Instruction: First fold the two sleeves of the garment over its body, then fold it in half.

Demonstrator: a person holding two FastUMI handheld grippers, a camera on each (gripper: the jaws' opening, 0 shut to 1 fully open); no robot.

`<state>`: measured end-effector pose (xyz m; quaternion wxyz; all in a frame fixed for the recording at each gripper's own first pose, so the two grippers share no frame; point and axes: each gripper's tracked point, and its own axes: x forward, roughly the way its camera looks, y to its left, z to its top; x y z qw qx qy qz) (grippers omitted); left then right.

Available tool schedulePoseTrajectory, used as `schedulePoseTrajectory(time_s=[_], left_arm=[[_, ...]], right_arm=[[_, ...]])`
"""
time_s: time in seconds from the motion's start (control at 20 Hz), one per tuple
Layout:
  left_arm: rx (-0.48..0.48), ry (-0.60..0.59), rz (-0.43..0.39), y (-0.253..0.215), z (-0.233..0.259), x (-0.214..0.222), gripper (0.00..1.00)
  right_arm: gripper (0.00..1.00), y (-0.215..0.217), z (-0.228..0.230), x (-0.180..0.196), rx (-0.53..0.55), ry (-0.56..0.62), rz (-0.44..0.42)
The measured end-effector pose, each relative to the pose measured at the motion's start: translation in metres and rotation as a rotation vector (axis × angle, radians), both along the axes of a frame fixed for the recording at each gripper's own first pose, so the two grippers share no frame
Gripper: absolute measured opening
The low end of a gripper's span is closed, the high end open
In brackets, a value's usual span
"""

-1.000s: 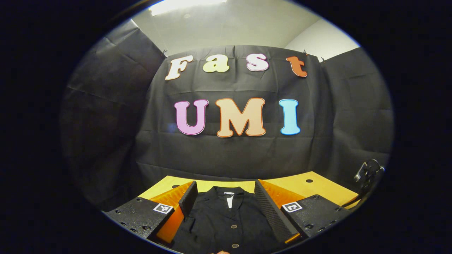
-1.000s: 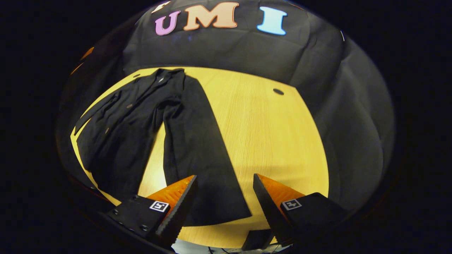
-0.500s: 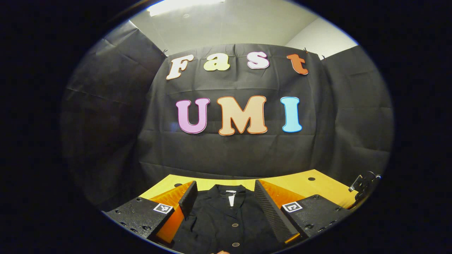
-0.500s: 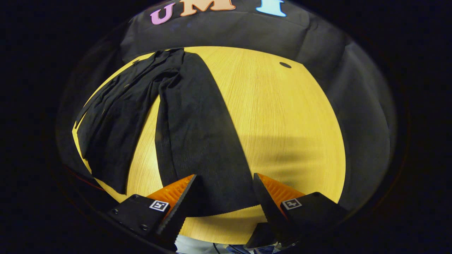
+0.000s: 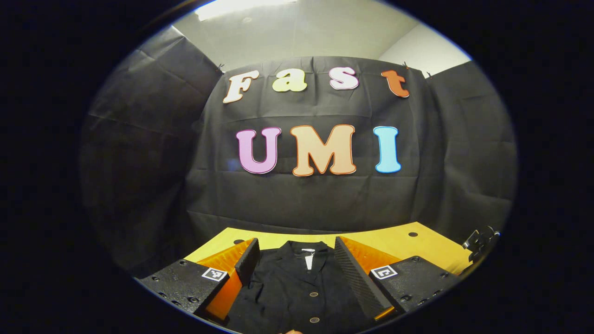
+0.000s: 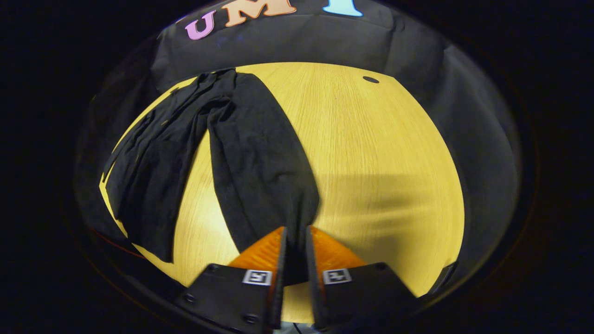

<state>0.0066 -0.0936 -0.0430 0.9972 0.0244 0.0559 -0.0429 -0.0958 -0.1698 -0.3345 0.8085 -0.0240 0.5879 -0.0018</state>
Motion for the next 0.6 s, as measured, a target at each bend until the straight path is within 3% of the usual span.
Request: schedulePoseTrajectory(time_s=[0.05,0.15,0.25,0.4,0.55,0.6], left_arm=[[0.000,0.001,-0.003,0.002,0.000,0.004,0.99],[0.006,-0.008,-0.004,0.012,0.005,0.006,0.99],[0.015,-0.024,0.000,0.024,0.012,0.009,0.99],[0.024,-0.009,0.011,0.046,0.008,0.012,0.96],[0.016,-0.008,0.015,0.059,0.010,0.014,0.99],[0.018,-0.009,0.017,0.065,0.011,0.014,0.96]], right_arm=[[0.12,0.003,-0.001,-0.001,-0.013,-0.009,-0.007],[0.05,0.001,-0.001,0.000,-0.031,-0.040,-0.045],[0.03,0.001,0.000,0.001,-0.019,-0.074,-0.111],[0.03,0.011,0.031,0.039,0.013,-0.258,-0.225],[0.03,0.027,0.067,0.071,0.034,-0.362,-0.250],[0.02,0.033,0.074,0.080,0.041,-0.379,-0.245]])
